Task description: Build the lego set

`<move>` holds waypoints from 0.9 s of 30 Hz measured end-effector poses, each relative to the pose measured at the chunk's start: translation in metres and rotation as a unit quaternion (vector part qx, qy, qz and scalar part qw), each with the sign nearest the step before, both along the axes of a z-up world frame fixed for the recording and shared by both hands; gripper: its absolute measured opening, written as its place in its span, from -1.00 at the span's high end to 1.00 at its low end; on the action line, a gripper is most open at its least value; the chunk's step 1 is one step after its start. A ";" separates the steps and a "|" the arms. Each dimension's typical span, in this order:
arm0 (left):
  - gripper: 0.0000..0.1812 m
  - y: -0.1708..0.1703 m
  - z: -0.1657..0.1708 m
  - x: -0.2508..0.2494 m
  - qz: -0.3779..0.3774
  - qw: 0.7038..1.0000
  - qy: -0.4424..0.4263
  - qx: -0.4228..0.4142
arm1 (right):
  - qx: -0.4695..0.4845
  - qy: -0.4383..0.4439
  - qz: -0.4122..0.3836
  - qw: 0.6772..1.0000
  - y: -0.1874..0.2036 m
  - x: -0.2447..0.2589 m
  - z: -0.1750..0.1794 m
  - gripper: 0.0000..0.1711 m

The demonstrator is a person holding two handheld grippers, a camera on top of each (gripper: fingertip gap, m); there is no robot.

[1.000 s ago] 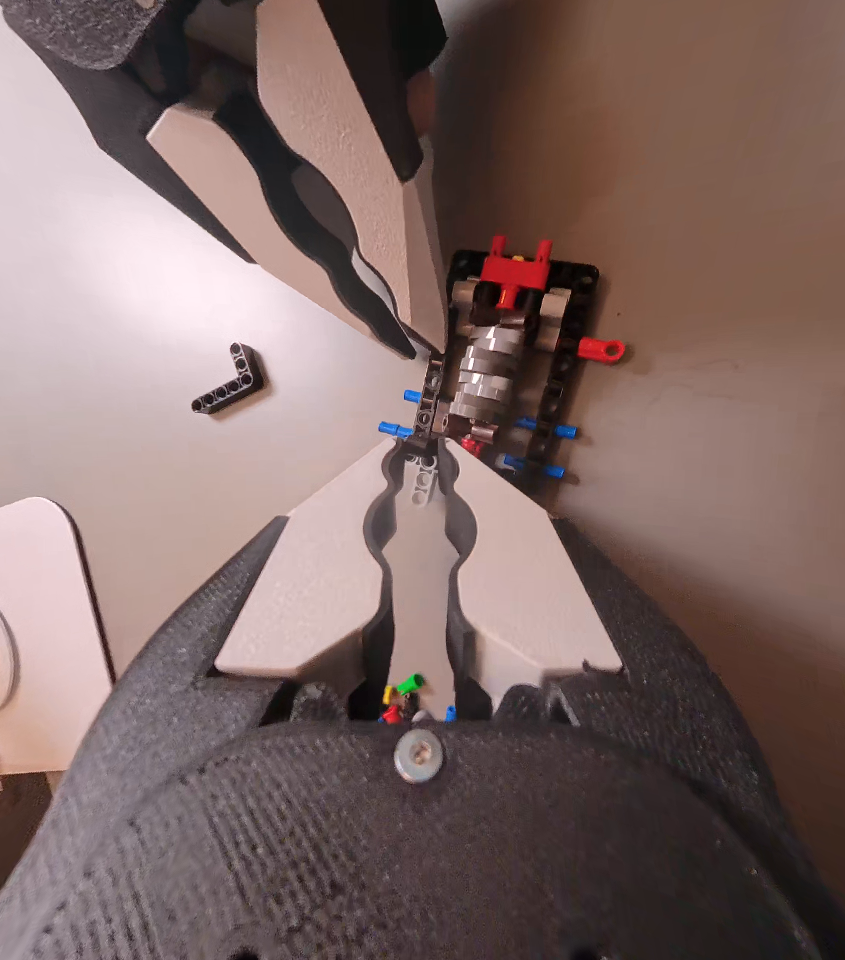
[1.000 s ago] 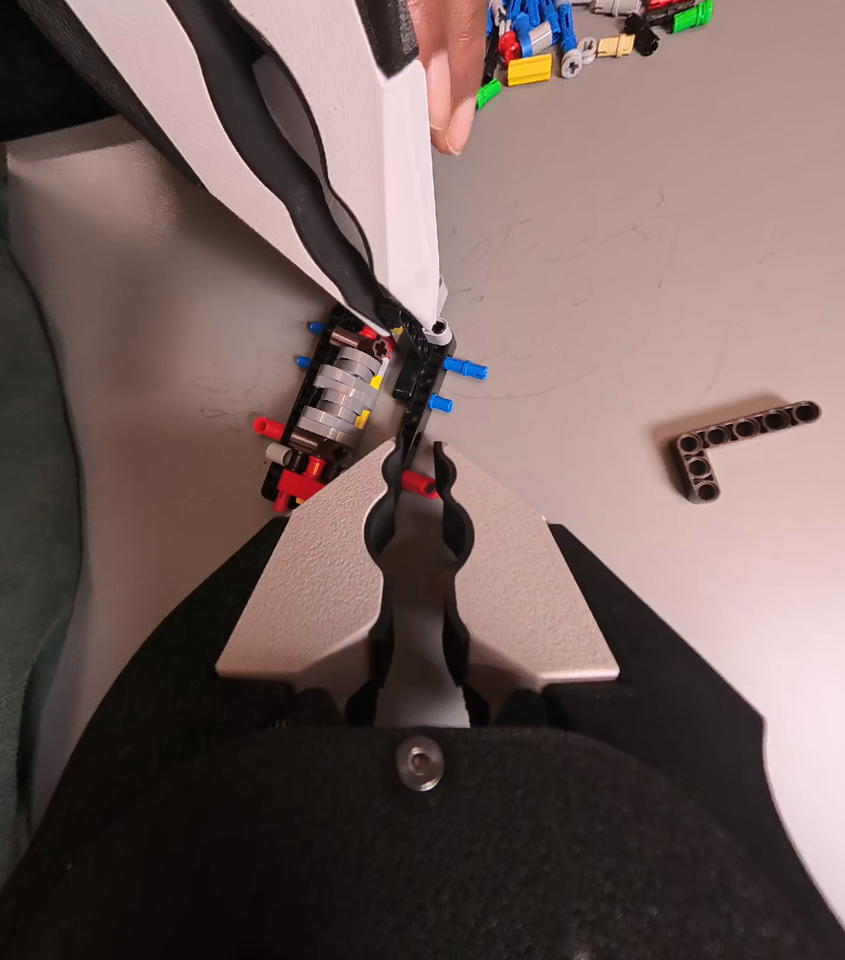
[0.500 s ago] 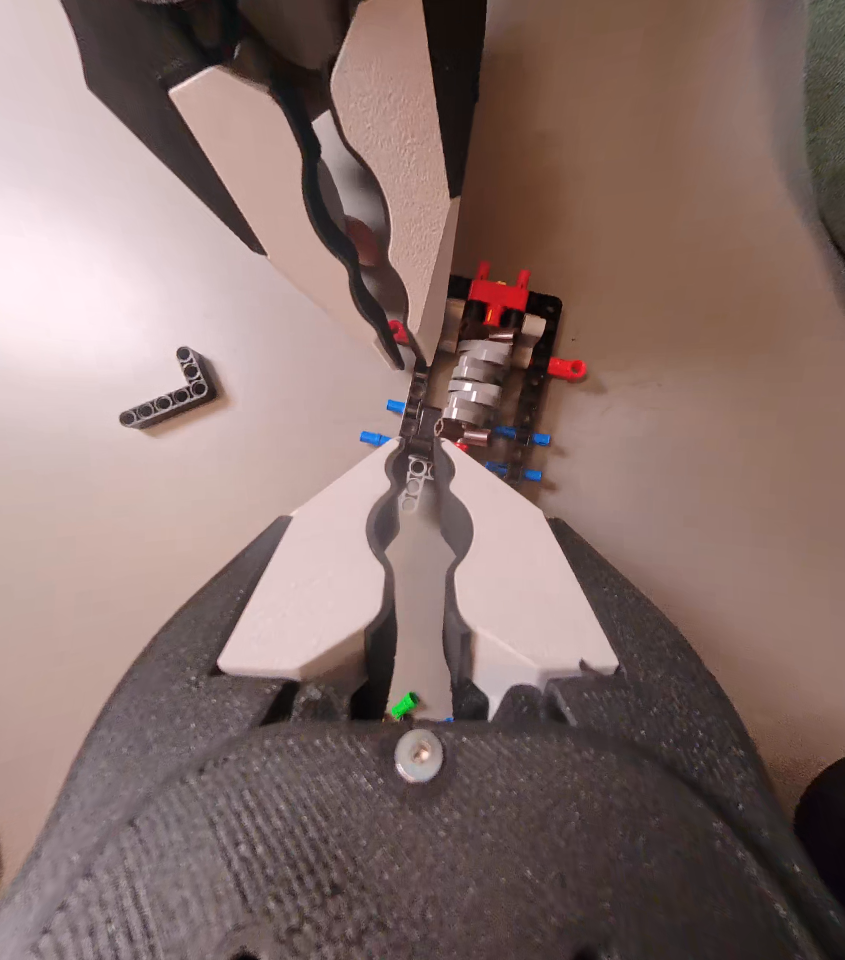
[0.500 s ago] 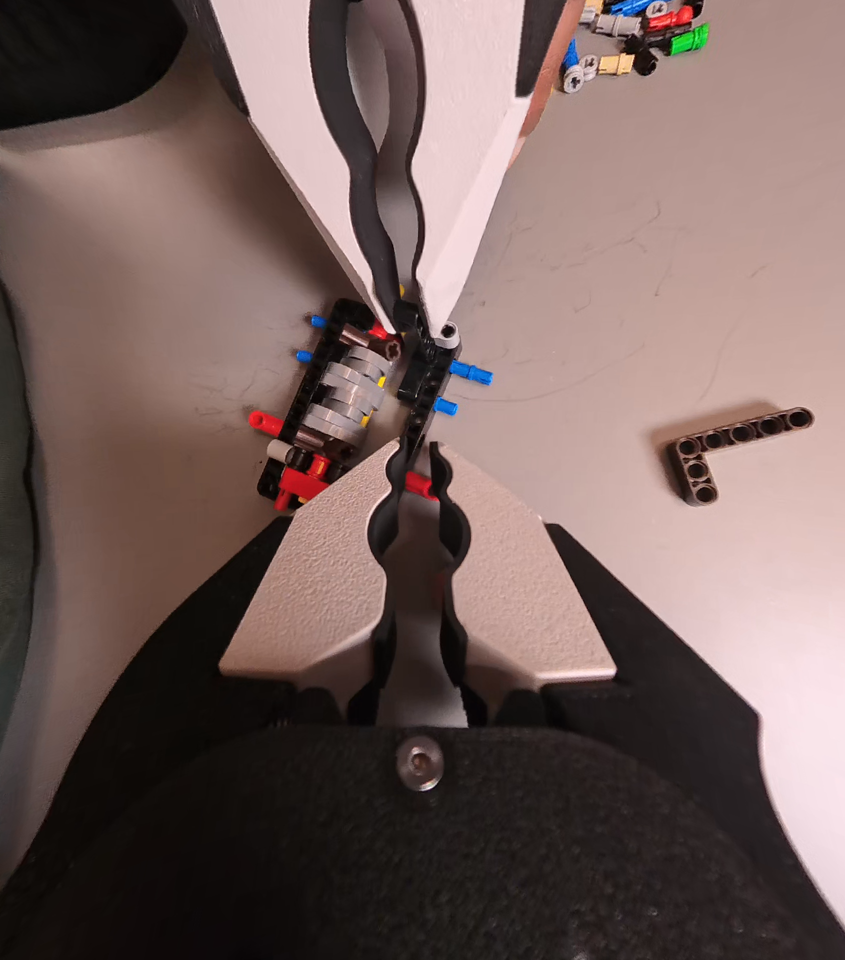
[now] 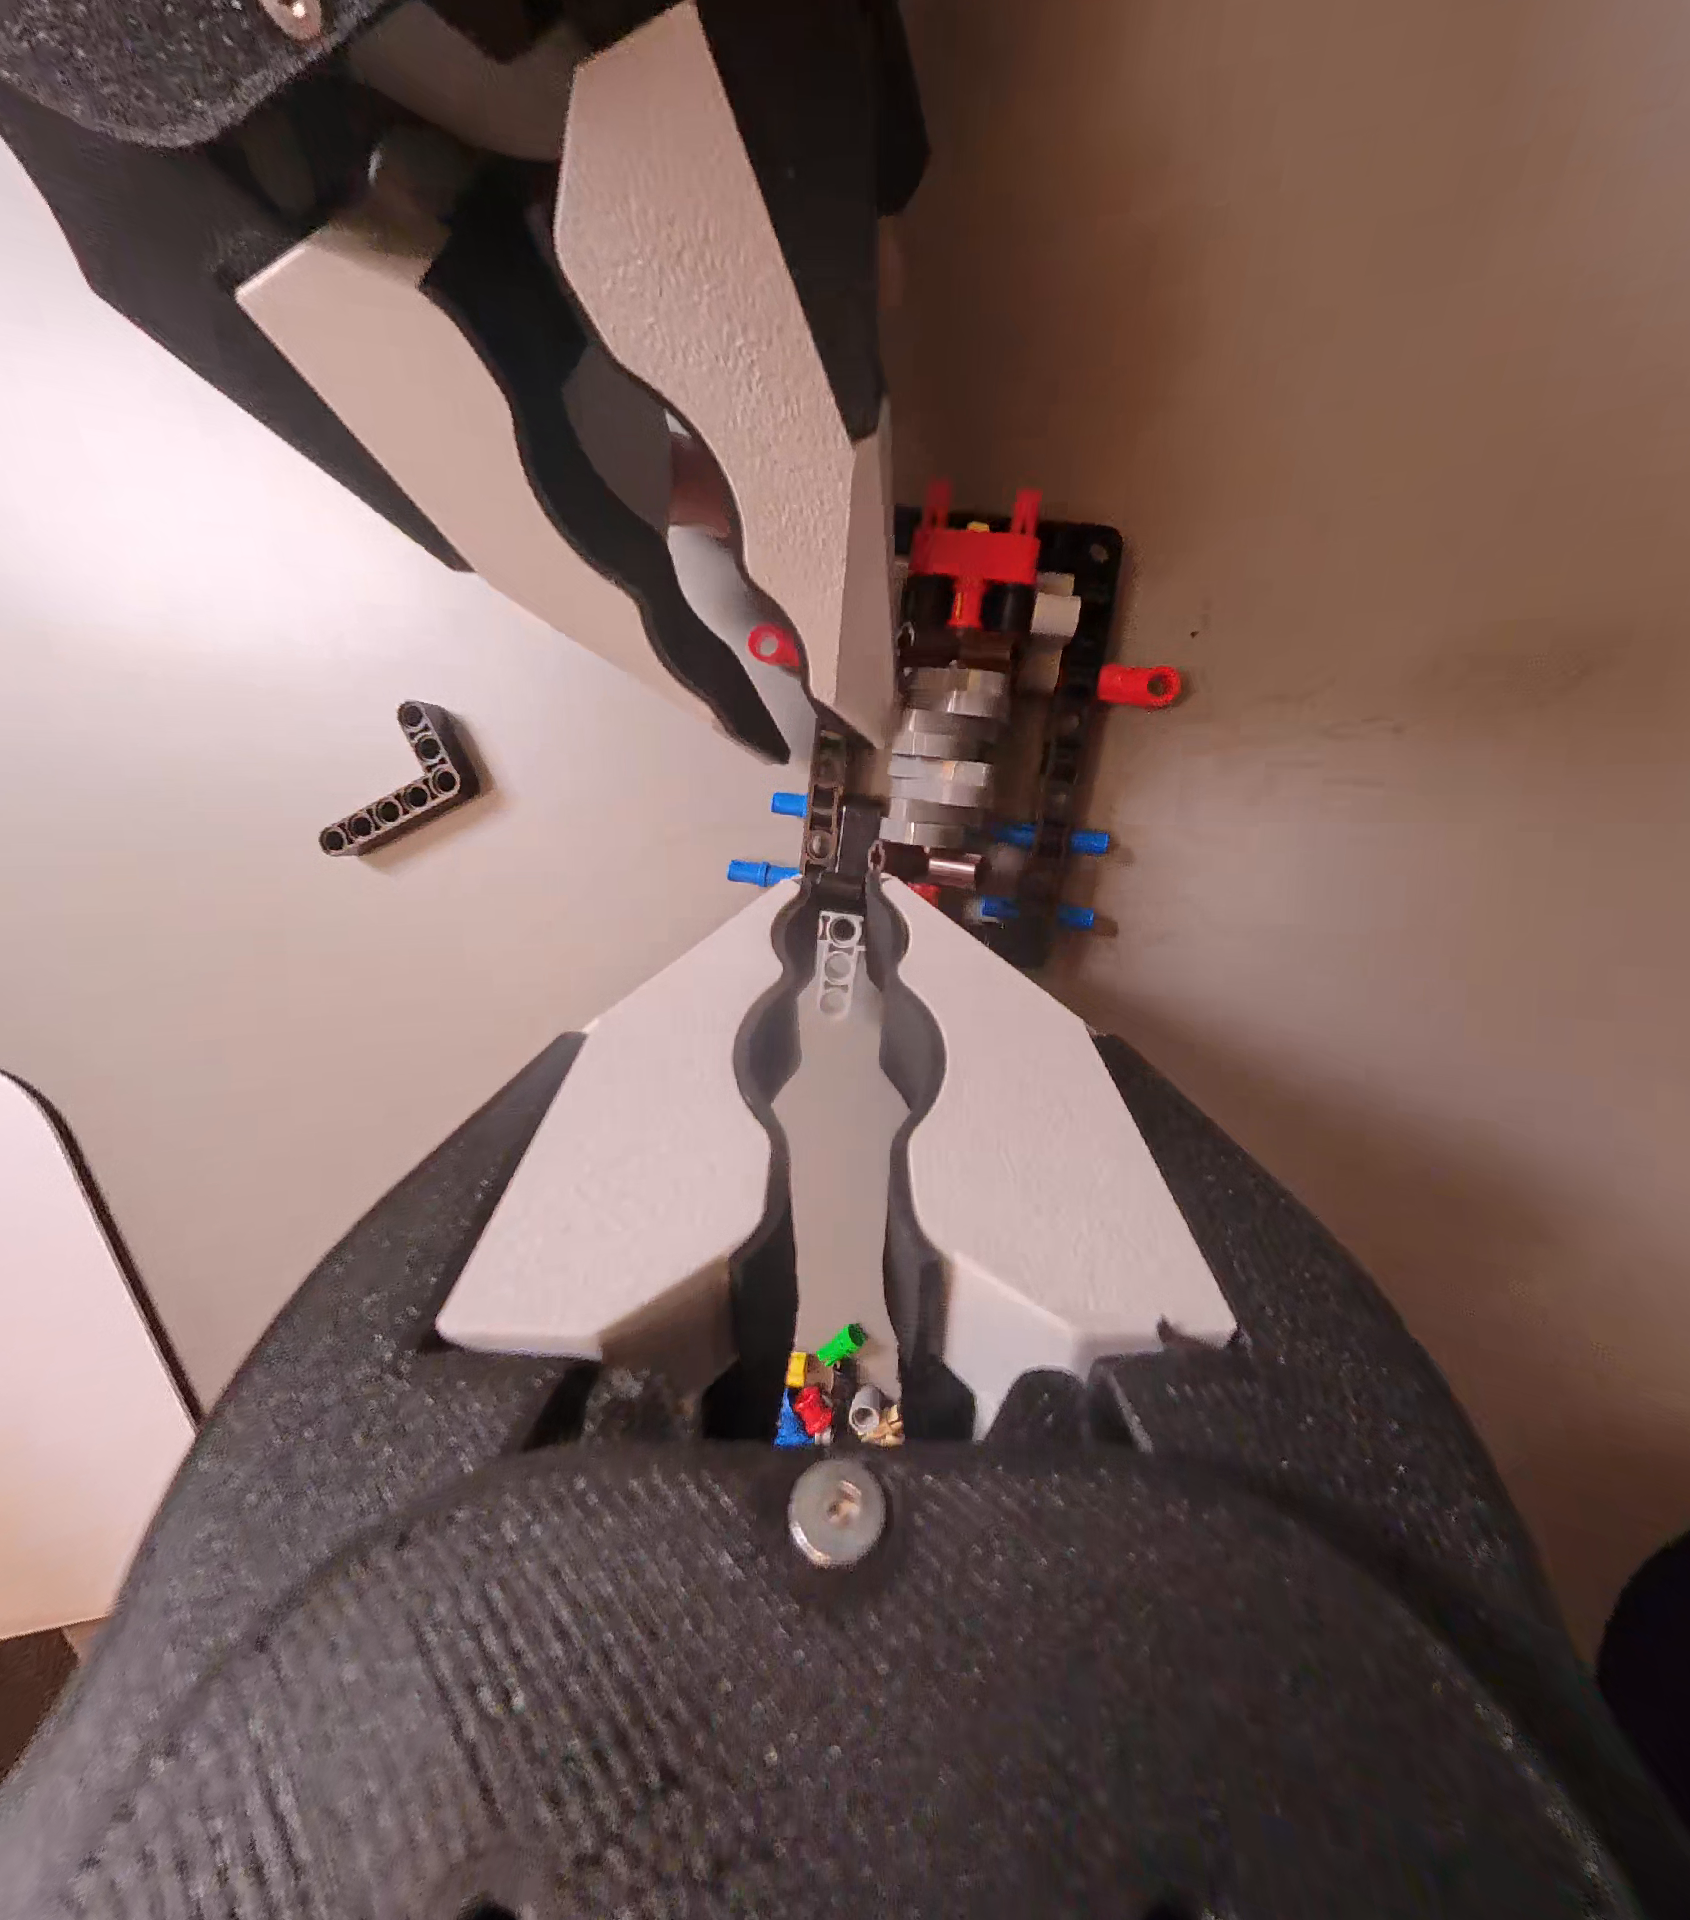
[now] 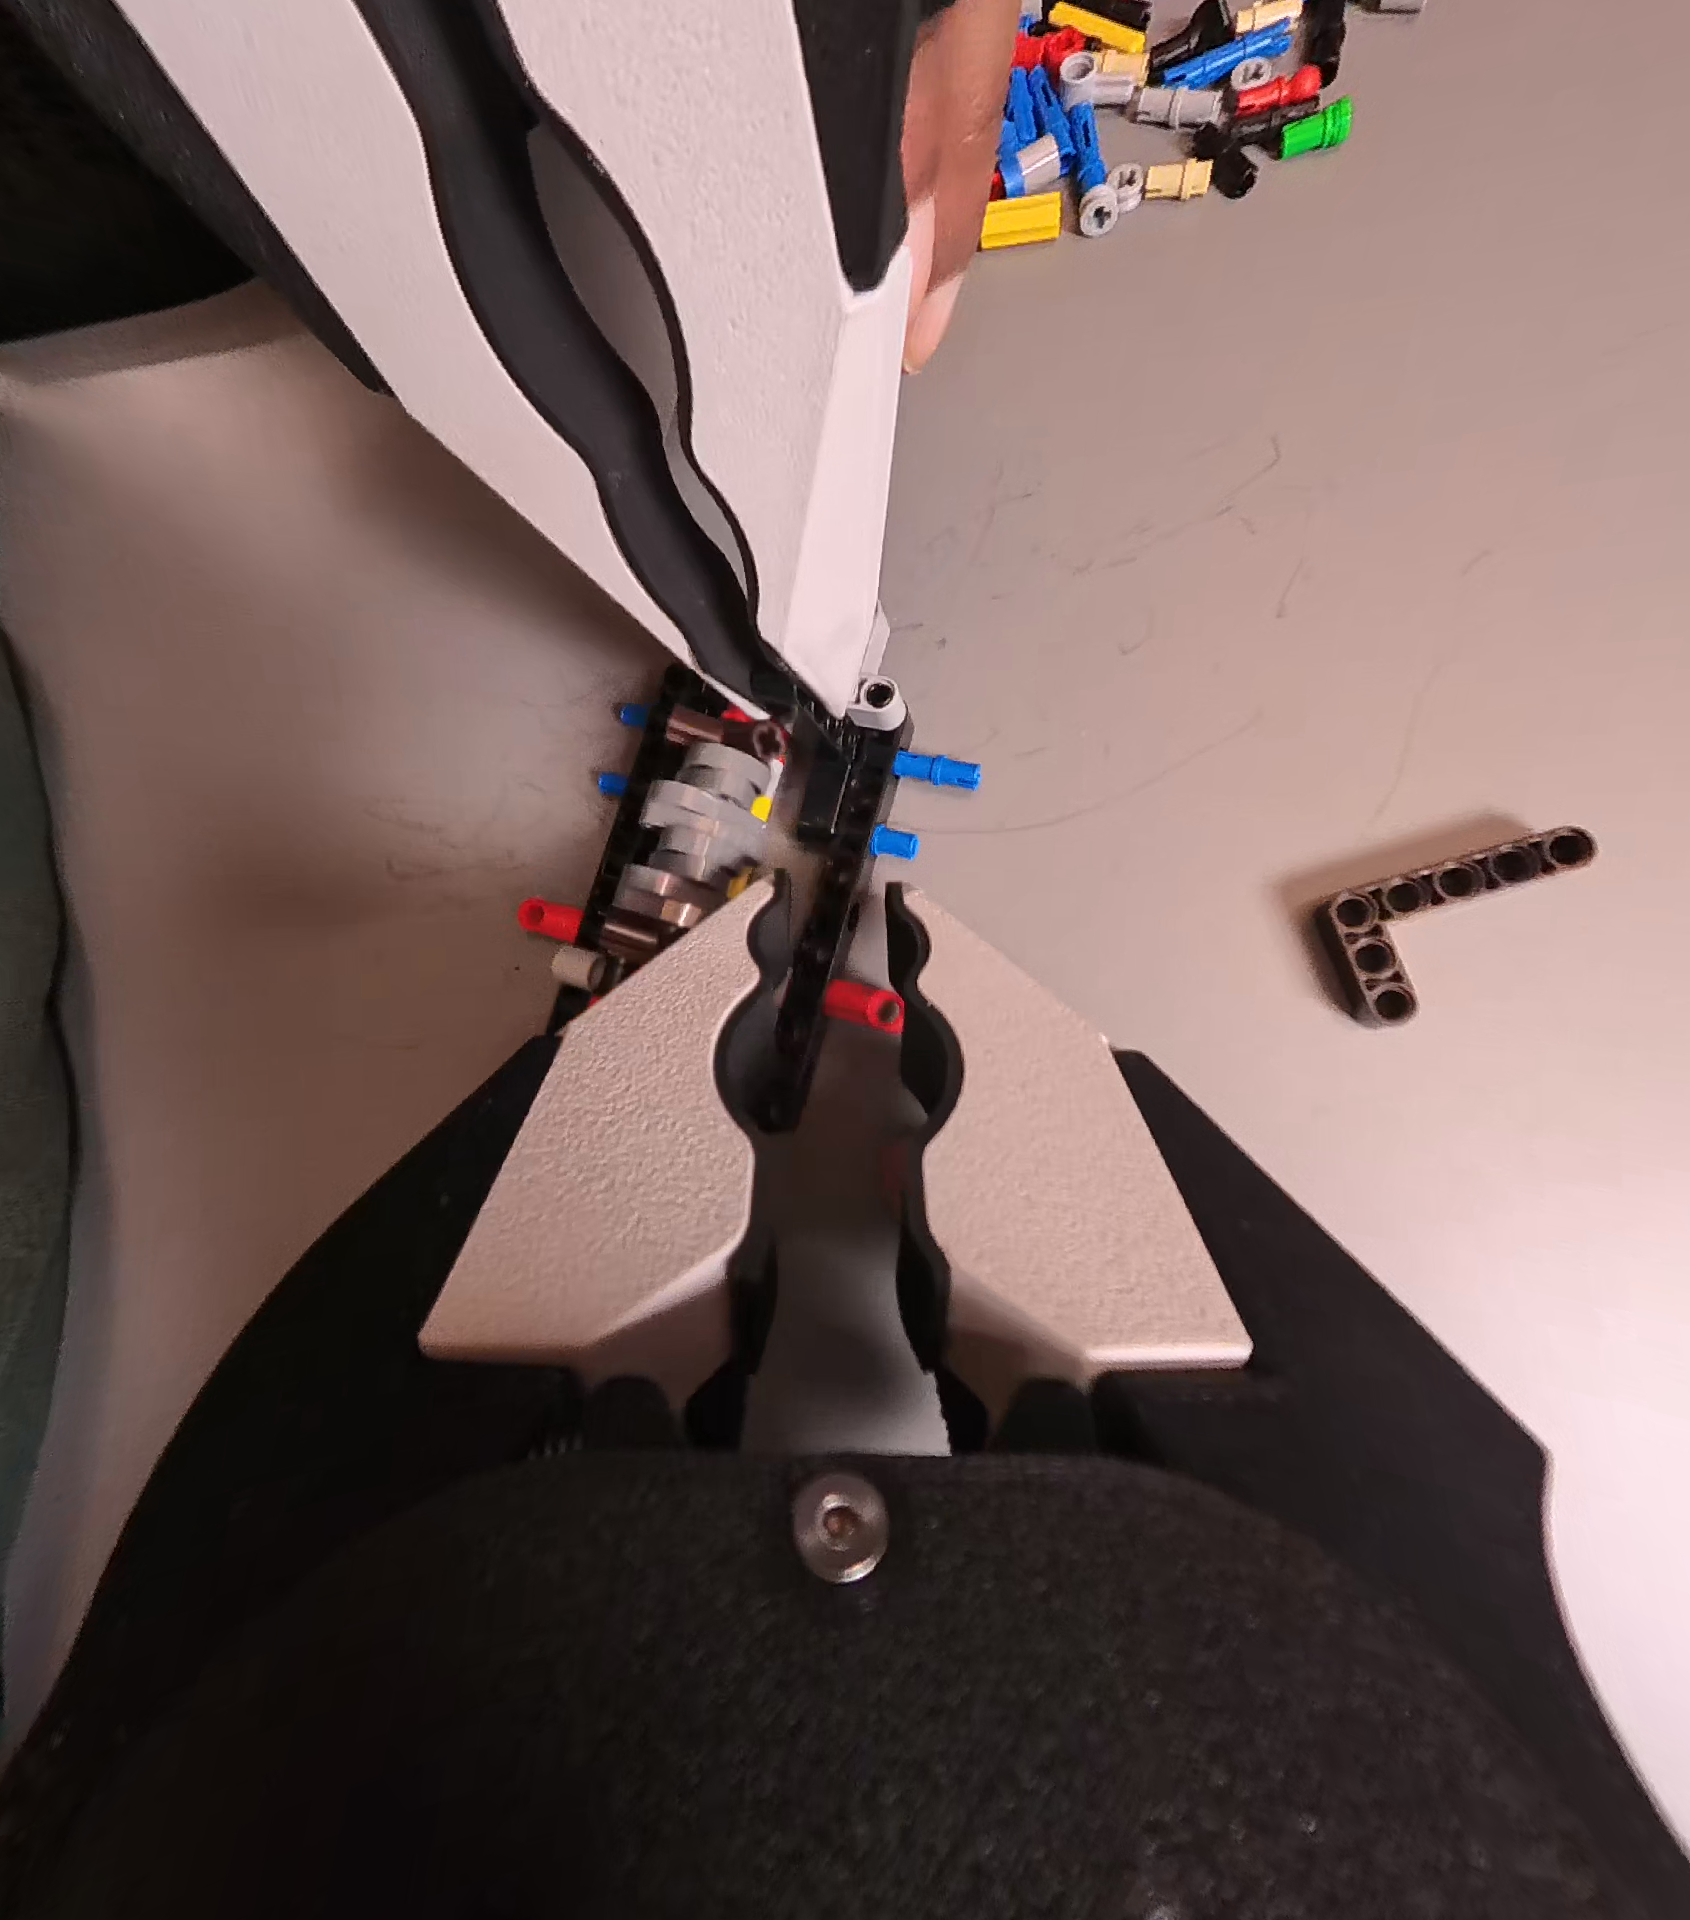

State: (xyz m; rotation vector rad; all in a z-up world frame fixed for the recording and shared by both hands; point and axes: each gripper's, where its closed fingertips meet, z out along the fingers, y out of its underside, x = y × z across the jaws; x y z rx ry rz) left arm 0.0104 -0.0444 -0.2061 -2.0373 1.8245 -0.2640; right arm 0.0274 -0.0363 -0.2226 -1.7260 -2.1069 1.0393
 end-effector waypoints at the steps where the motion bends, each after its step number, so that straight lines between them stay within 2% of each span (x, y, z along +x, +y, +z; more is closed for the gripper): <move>1: 0.92 0.000 0.000 0.000 0.001 1.000 -0.002 0.001 | 0.002 0.001 0.000 1.000 -0.001 -0.001 0.000 0.81; 7: 0.92 0.002 -0.001 0.000 0.010 1.000 -0.018 -0.006 | 0.043 0.003 -0.002 0.999 0.005 -0.013 -0.002 0.74; 12: 0.92 0.003 -0.001 0.000 0.017 1.000 -0.023 -0.004 | 0.019 0.003 0.005 1.000 0.008 -0.022 0.001 0.62; 15: 0.92 0.004 -0.001 -0.001 0.026 0.999 -0.025 -0.001 | -0.014 -0.008 0.010 1.000 0.006 -0.022 0.000 0.64; 27: 0.92 0.006 -0.002 -0.002 0.044 0.998 -0.040 0.023 | 0.019 -0.035 0.034 0.999 0.008 -0.023 -0.004 0.66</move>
